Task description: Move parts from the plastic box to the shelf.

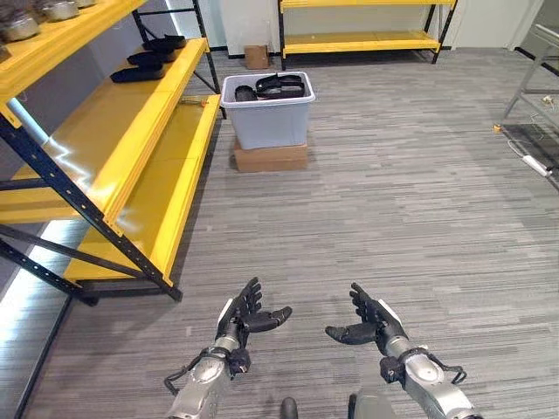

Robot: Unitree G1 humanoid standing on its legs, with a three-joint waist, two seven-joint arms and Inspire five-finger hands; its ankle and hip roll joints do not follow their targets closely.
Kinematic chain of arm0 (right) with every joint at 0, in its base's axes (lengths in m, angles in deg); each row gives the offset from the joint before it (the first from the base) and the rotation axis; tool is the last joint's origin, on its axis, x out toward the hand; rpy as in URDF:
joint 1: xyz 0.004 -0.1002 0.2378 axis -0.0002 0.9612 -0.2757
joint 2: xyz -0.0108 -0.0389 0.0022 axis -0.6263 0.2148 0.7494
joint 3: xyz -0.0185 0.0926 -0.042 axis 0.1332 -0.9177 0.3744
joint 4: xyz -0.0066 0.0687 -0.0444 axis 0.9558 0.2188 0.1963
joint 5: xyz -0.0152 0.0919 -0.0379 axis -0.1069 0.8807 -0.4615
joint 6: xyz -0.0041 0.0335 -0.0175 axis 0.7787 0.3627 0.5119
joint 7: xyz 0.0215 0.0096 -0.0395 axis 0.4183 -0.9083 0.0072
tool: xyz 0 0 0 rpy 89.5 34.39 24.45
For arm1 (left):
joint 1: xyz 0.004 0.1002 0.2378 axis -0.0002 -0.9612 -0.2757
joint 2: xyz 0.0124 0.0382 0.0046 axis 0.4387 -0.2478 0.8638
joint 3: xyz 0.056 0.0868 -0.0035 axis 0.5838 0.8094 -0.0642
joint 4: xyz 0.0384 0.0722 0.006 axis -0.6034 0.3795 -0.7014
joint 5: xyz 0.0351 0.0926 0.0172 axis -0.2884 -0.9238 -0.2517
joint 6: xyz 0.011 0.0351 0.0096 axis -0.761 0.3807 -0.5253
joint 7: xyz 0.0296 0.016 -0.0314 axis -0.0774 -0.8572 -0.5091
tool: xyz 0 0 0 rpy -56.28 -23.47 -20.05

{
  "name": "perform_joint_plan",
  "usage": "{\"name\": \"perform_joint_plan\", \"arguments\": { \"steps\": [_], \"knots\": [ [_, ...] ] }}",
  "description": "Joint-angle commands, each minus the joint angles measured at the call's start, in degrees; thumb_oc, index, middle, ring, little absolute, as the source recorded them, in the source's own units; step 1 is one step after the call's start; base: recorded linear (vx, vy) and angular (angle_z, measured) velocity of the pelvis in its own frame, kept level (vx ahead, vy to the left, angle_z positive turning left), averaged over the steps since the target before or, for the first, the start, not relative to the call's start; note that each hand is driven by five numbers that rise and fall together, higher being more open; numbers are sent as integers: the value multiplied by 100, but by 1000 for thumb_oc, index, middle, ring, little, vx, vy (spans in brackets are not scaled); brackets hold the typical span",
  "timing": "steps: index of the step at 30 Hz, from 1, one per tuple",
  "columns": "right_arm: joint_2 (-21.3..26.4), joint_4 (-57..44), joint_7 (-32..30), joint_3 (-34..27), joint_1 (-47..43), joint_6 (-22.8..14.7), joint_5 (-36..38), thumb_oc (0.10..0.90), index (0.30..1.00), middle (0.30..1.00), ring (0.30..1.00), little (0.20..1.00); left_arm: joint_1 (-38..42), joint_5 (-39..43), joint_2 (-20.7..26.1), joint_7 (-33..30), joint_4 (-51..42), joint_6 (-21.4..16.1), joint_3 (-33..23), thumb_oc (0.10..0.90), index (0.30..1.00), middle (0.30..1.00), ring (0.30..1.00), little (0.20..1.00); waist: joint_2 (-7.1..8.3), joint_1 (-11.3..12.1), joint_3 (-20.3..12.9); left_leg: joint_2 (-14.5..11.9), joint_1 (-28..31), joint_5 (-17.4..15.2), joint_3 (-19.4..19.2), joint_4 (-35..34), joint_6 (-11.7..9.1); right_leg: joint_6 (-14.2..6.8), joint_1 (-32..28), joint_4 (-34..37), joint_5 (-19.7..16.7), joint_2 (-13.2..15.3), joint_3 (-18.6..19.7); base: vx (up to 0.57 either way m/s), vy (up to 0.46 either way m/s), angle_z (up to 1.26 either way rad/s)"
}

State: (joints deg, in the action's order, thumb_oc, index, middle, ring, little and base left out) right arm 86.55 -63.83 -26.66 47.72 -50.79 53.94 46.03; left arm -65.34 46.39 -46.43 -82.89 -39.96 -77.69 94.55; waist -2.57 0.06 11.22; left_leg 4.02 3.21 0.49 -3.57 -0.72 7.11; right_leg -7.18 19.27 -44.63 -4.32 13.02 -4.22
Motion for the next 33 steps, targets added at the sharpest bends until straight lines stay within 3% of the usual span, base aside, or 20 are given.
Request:
{"name": "perform_joint_plan", "arguments": {
  "steps": [1,2,4,6,9,10,13,16,18,19,20,21,22,24,25,26,27,29,30,33],
  "knots": [
    [-123,-545,13,-85,-513,-580,119,900,1000,1000,1000,1000,400,-163,247,163,-543,-581,-232,900,1000,1000,1000,1000,75,-87,-124,-182,529,-838,463,168,-176,-110,20,989,-229,-135,-11,318,-35,4],
    [-109,-564,16,-105,-516,-589,153,900,1000,1000,1000,1000,411,-156,258,179,-541,-580,-246,900,1000,1000,1000,1000,115,-122,-126,-165,585,-921,482,197,-217,-101,-5,1423,-175,-165,-27,454,-161,20],
    [-86,-508,3,-182,-504,-590,163,900,1000,1000,1000,1000,401,-189,236,232,-462,-583,-310,900,1000,1000,1000,1000,228,-295,-177,-242,1056,-1304,639,221,-476,-197,-94,3598,-311,-280,16,532,-237,50],
    [-67,-531,0,-204,-509,-566,92,900,1000,1000,1000,1000,382,-239,234,212,-463,-606,-374,900,1000,1000,1000,1000,242,-315,-181,-350,1286,-1406,659,229,-598,-302,-52,3987,-585,-203,58,439,-213,40],
    [10,-567,70,-245,-301,-538,51,900,1000,1000,1000,1000,242,-278,145,248,-412,-614,-389,900,1000,1000,1000,1000,251,-369,-430,-671,1611,-1419,709,293,-775,-175,-217,3854,-516,-447,119,467,-261,36],
    [72,-600,104,-268,-237,-560,137,900,1000,1000,1000,1000,198,-193,118,265,-443,-620,-363,900,1000,1000,1000,1000,197,-442,-529,-896,1631,-1231,833,422,-855,-32,-170,3571,-301,-715,100,461,-279,43],
    [158,-627,122,-325,-186,-600,178,900,1000,1000,1000,1000,144,-138,104,291,-558,-607,-377,900,1000,1000,1000,1000,103,-434,-613,-1170,1571,-730,944,705,-985,120,-115,3130,63,-894,-76,356,-230,38],
    [215,-625,150,-345,-94,-622,207,900,1000,1000,1000,1000,116,-124,141,239,-660,-587,-393,900,1000,1000,1000,1000,122,-439,-674,-1450,1284,251,1000,1396,-1088,381,-316,2987,461,-1225,-62,306,-232,48],
    [239,-594,115,-330,-68,-630,247,900,1000,1000,1000,1000,91,-63,139,213,-700,-568,-390,900,1000,1000,1000,1000,228,-330,-619,-1509,684,1104,1091,2528,-1031,642,-664,3151,615,-1418,20,302,-333,7],
    [287,-634,53,-318,-125,-677,330,900,1000,1000,1000,1000,111,-4,169,226,-744,-538,-354,900,1000,1000,1000,1000,472,-115,-394,-1252,-236,1424,1334,3947,-881,842,-1015,3364,619,-1445,159,263,-404,-51],
    [333,-678,31,-304,-167,-693,328,900,1000,1000,1000,1000,124,12,173,210,-762,-521,-351,900,1000,1000,1000,1000,608,-47,-296,-1061,-588,1264,1314,4347,-743,898,-1169,3478,611,-1406,220,242,-329,-55],
    [404,-771,28,-334,-175,-689,283,900,1000,1000,1000,1000,97,40,173,238,-826,-505,-353,900,1000,1000,1000,1000,614,41,-182,-958,-911,851,1145,4534,-676,901,-1355,3530,690,-1416,244,229,-146,-40],
    [444,-795,5,-377,-165,-688,268,900,1000,1000,1000,1000,73,37,175,264,-860,-503,-332,900,1000,1000,1000,1000,632,119,-121,-774,-1359,574,955,4392,-684,880,-1521,3602,715,-1383,282,160,-53,-50],
    [473,-789,-21,-429,-164,-700,282,900,1000,1000,1000,1000,64,36,190,280,-848,-513,-306,900,1000,1000,1000,1000,661,191,-79,-712,-1726,401,810,4240,-704,835,-1668,3675,744,-1337,330,209,16,-45],
    [495,-824,-120,-552,-102,-730,247,900,1000,1000,1000,1000,7,46,206,292,-888,-519,-301,900,1000,1000,1000,1000,654,209,-77,-902,-2085,367,523,3413,-826,776,-1897,3759,875,-1292,353,272,46,-46],
    [495,-826,-121,-553,-100,-729,247,900,1000,1000,1000,1000,7,46,207,291,-889,-518,-300,900,1000,1000,1000,1000,668,212,-84,-890,-2079,396,513,3377,-825,775,-1889,3767,864,-1278,358,516,180,-74],
    [462,-849,-173,-606,-56,-800,69,900,1000,1000,1000,1000,-52,-30,227,265,-835,-536,-291,900,1000,1000,1000,1000,583,269,-113,-1078,-2010,611,298,1503,-927,706,-2161,3837,1051,-1320,379,432,176,-81],
    [395,-790,-184,-581,-64,-783,28,900,1000,1000,1000,1000,-41,-108,214,242,-767,-531,-304,900,1000,1000,1000,1000,474,390,-171,-1077,-1941,1020,538,383,-1037,646,-2429,3853,1198,-1374,454,496,221,-14],
    [362,-790,-176,-574,-55,-749,26,900,1000,1000,1000,1000,-53,-94,204,248,-765,-539,-328,900,1000,1000,1000,1000,468,397,-200,-1068,-1866,1109,613,283,-1070,616,-2565,3801,1270,-1325,474,413,221,11],
    [213,-896,-1,-514,47,-680,-32,900,1000,1000,1000,1000,-73,-119,250,276,-802,-517,-365,900,1000,1000,1000,1000,508,347,-313,-872,-1613,789,710,501,-921,456,-2676,3488,1391,-1109,538,348,210,-19]
  ]
}}
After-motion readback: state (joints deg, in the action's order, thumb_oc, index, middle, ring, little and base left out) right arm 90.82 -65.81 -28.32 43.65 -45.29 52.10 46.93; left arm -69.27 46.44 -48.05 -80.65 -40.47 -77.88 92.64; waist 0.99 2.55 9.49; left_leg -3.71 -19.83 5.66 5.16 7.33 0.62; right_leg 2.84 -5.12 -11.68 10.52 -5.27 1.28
